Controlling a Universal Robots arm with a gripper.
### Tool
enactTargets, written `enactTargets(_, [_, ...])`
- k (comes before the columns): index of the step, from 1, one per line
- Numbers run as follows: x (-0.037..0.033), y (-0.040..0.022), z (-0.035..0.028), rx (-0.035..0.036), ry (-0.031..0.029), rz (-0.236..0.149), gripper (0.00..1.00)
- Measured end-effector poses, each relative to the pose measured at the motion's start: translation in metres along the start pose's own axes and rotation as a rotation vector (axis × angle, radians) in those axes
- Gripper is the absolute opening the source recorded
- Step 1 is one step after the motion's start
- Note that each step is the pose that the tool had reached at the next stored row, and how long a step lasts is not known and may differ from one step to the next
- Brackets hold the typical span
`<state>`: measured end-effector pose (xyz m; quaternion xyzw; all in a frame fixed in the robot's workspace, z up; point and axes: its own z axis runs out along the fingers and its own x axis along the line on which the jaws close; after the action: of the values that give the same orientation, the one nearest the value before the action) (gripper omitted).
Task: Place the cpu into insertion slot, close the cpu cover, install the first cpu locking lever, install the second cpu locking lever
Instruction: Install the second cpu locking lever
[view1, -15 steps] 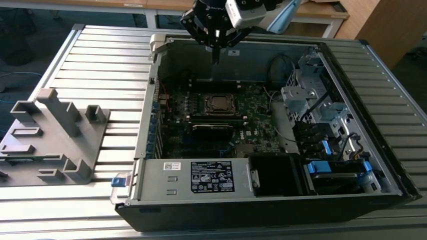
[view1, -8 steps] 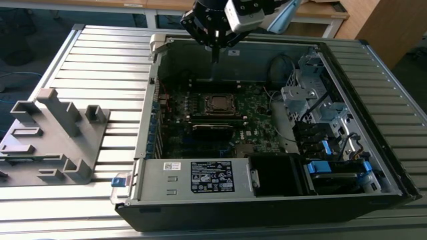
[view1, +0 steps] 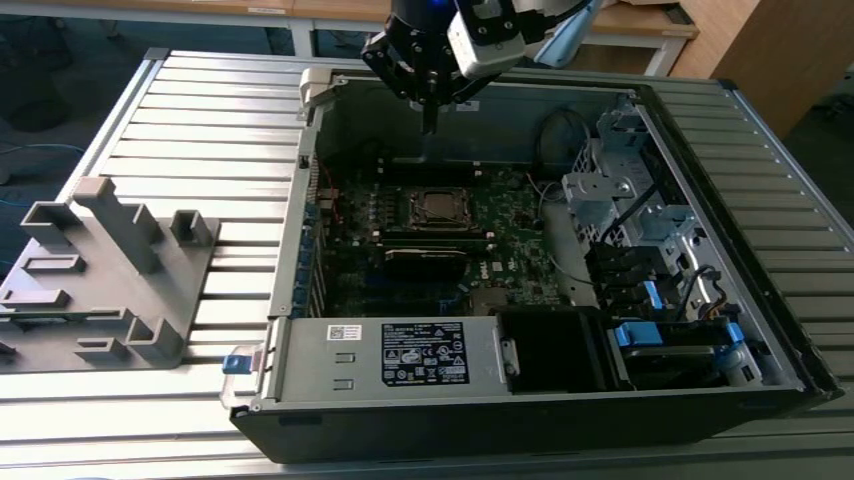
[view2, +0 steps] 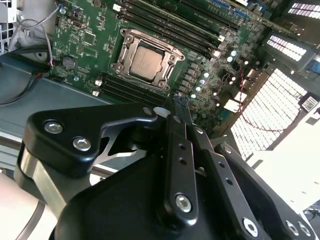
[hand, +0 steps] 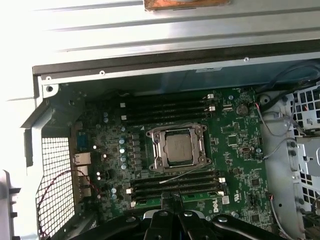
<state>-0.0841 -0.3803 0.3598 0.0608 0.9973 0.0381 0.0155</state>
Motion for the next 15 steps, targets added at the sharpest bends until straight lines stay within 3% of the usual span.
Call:
enactTargets(4, [0.0000, 0.0000, 0.0002, 0.0000, 0.0008, 0.000, 0.10])
enactTargets(8, [-0.0004, 0.0000, 0.0005, 0.0031, 0.0278, 0.002, 0.10])
enactTargets(15, [-0.0003, -0.0002, 0.0036, 0.0033, 0.0282, 0.002, 0.10])
